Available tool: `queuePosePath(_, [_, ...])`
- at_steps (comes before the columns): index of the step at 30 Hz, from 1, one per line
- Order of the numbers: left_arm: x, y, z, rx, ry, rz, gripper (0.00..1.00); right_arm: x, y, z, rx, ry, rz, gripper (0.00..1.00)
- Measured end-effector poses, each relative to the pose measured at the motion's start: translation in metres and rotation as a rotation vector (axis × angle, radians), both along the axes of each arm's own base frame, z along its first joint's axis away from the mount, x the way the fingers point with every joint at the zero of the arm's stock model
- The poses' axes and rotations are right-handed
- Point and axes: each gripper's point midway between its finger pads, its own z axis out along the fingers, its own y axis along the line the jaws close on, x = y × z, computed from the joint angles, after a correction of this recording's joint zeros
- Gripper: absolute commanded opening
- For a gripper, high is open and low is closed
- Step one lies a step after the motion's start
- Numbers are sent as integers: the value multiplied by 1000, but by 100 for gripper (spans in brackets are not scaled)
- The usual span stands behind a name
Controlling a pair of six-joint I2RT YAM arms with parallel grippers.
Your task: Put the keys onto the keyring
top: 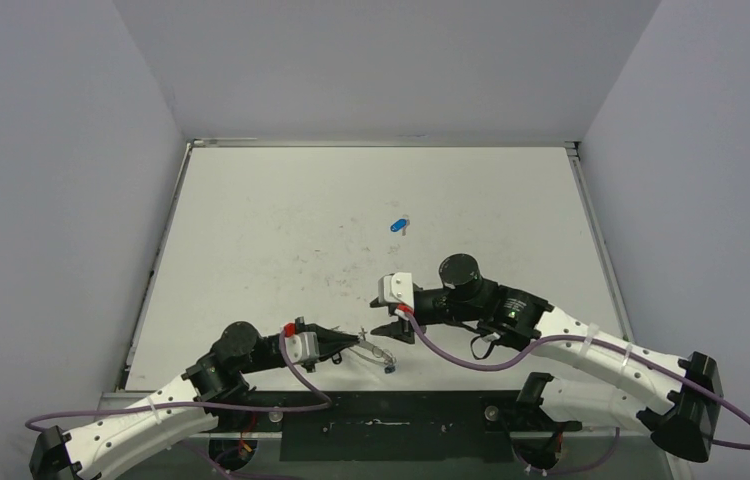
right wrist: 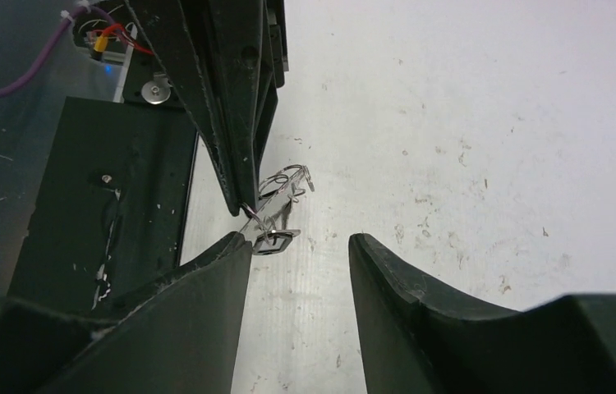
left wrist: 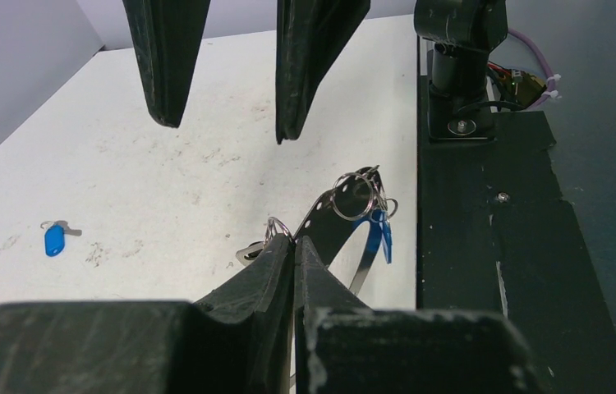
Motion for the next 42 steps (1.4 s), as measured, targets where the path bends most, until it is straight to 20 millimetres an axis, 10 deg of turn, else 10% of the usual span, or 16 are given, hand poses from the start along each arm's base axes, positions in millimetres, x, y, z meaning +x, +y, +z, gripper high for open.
queuePosePath(4, [-2,0,0,0,0,-11,0,5,0,-17,-34,6,-23,33])
queuePosePath(11, [-2,-1,0,0,-1,-14,0,-1,-2,-50,-96,59,3,39])
queuePosePath(25, [-2,-1,1,-5,2,-14,0,-5,17,-33,16,62,51,36])
queuePosePath(35, [-1,0,1,-7,5,-5,0,-11,22,-45,-4,110,87,1])
queuePosePath(42, [0,0,1,-7,7,3,0,-15,21,-46,-9,118,102,0])
